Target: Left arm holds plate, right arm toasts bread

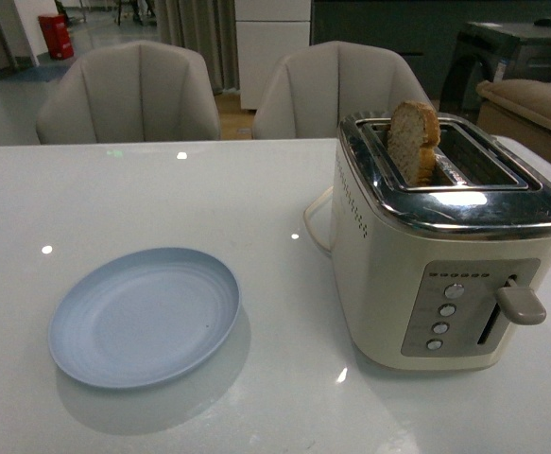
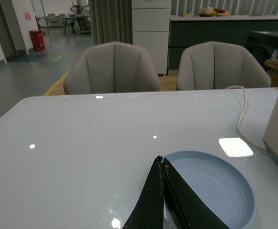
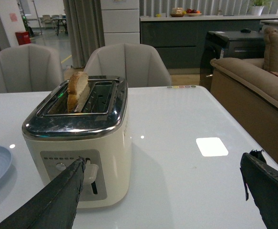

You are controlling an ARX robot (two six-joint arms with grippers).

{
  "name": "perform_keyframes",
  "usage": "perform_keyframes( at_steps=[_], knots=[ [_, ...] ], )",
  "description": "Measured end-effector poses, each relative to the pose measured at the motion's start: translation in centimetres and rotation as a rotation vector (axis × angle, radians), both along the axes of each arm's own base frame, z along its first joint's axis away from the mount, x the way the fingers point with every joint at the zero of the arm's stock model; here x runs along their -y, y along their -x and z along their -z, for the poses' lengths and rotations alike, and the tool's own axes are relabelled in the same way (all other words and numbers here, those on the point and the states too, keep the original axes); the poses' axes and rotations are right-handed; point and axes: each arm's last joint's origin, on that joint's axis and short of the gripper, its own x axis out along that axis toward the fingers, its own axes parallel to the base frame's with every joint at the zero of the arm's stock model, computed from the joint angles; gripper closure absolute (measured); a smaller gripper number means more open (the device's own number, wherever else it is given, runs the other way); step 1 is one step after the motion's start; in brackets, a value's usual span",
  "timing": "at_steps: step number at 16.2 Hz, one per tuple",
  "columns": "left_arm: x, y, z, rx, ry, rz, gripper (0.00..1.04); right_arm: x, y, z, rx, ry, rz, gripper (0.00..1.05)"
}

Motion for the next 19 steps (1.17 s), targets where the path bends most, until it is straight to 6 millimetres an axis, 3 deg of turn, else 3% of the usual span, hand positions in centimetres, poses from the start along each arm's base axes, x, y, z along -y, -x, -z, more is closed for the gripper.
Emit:
perform_keyframes(
  at_steps=[12,13,14,19],
  knots=[
    [0.0,1.9,-0.1,0.008,0.0,0.0,1.03,0.0,0.0,0.0,0.0,0.0,0.0,0.06],
    [0.0,2.6,0.5,-0.045,0.0,0.0,1.03,0.0,0.0,0.0,0.0,0.0,0.0,0.06],
    [0.0,3.0,0.1,0.007,0.0,0.001,1.03,0.0,0.0,0.0,0.0,0.0,0.0,0.06],
    [0.0,3.0,0.2,-0.006,0.0,0.0,1.03,0.0,0.0,0.0,0.0,0.0,0.0,0.06]
  ],
)
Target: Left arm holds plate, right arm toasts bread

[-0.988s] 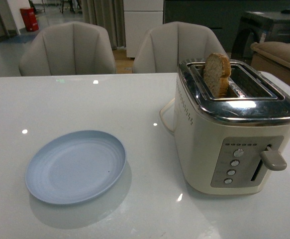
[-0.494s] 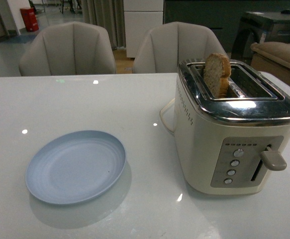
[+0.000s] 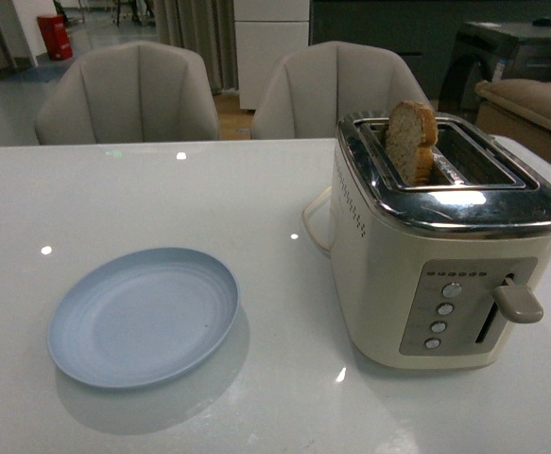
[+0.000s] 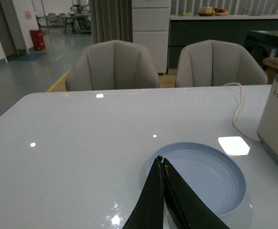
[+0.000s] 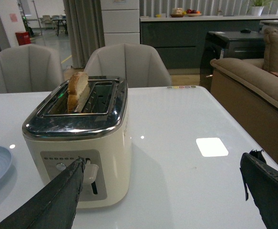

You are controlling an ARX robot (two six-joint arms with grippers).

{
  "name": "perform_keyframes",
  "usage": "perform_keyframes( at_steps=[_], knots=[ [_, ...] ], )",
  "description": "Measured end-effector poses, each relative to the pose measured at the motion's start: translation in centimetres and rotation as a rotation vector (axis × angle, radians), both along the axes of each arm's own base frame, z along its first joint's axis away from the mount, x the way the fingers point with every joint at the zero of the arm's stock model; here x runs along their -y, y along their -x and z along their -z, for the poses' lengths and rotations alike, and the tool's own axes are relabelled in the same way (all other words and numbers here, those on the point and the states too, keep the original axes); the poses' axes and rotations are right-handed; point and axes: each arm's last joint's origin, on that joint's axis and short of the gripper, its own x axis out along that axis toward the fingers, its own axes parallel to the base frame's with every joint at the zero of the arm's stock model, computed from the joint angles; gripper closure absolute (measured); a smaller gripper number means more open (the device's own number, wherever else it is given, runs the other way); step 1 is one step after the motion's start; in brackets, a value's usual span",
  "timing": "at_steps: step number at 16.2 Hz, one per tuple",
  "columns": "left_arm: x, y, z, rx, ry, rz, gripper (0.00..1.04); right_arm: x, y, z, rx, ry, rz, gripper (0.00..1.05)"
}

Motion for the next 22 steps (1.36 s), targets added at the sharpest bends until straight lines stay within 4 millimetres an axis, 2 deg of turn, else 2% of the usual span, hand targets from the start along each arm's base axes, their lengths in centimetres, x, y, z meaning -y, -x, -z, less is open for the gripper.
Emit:
perform_keyframes(
  at_steps=[3,5,11,22],
  knots=[
    [0.0,0.0,0.0,0.0,0.0,0.001,1.01,0.0,0.0,0.0,0.0,0.0,0.0,0.06],
    [0.0,0.0,0.0,0.0,0.0,0.001,0.81,0.0,0.0,0.0,0.0,0.0,0.0,0.06],
    [0.0,0.0,0.0,0.0,0.0,0.001,0.09,0.0,0.0,0.0,0.0,0.0,0.0,0.06],
    [0.0,0.0,0.0,0.0,0.0,0.001,0.07,0.0,0.0,0.0,0.0,0.0,0.0,0.06]
  ],
)
